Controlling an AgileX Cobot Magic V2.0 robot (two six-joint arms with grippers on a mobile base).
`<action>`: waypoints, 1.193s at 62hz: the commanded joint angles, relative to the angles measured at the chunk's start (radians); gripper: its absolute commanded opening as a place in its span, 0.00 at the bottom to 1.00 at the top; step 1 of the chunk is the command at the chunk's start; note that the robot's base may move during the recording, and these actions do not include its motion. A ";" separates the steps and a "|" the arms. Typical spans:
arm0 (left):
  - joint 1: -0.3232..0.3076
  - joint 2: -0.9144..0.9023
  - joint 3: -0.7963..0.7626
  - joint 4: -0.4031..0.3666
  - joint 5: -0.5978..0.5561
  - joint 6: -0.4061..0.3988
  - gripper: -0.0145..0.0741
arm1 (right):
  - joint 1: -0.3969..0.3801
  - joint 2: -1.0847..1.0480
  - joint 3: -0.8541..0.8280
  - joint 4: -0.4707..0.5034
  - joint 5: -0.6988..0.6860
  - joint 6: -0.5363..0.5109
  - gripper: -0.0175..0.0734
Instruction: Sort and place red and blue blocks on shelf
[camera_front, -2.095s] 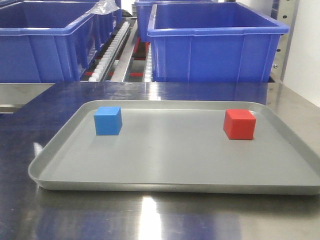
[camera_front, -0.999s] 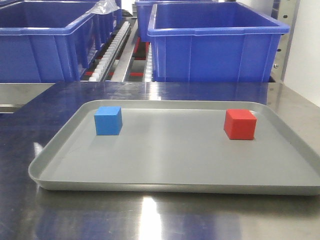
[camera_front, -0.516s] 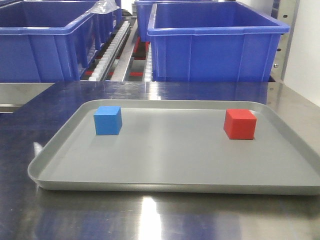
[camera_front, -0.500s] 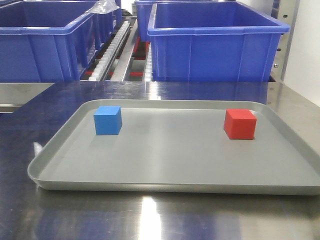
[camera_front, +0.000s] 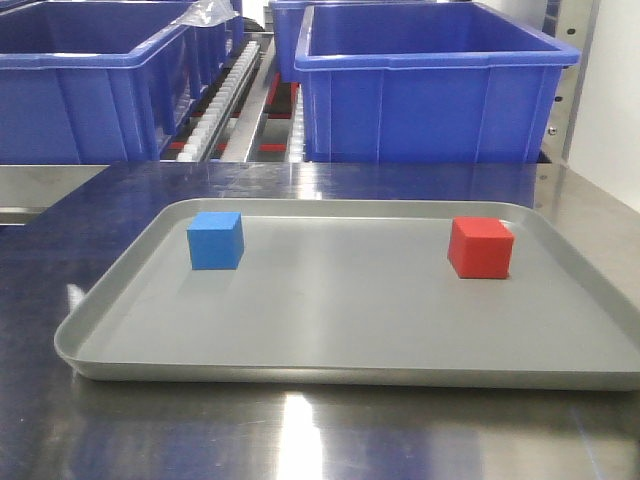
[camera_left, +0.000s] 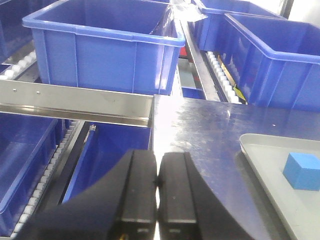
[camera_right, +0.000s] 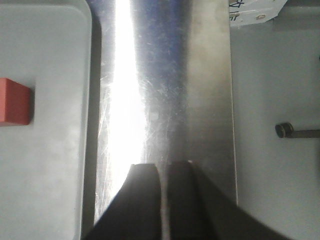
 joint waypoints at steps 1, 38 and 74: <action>0.000 -0.013 0.025 -0.008 -0.089 -0.003 0.32 | 0.001 -0.015 -0.037 -0.007 -0.040 -0.010 0.63; 0.000 -0.013 0.025 -0.008 -0.089 -0.003 0.32 | 0.155 0.060 -0.141 0.047 -0.036 -0.009 0.83; 0.000 -0.013 0.025 -0.008 -0.089 -0.003 0.32 | 0.290 0.279 -0.233 0.105 -0.045 -0.009 0.83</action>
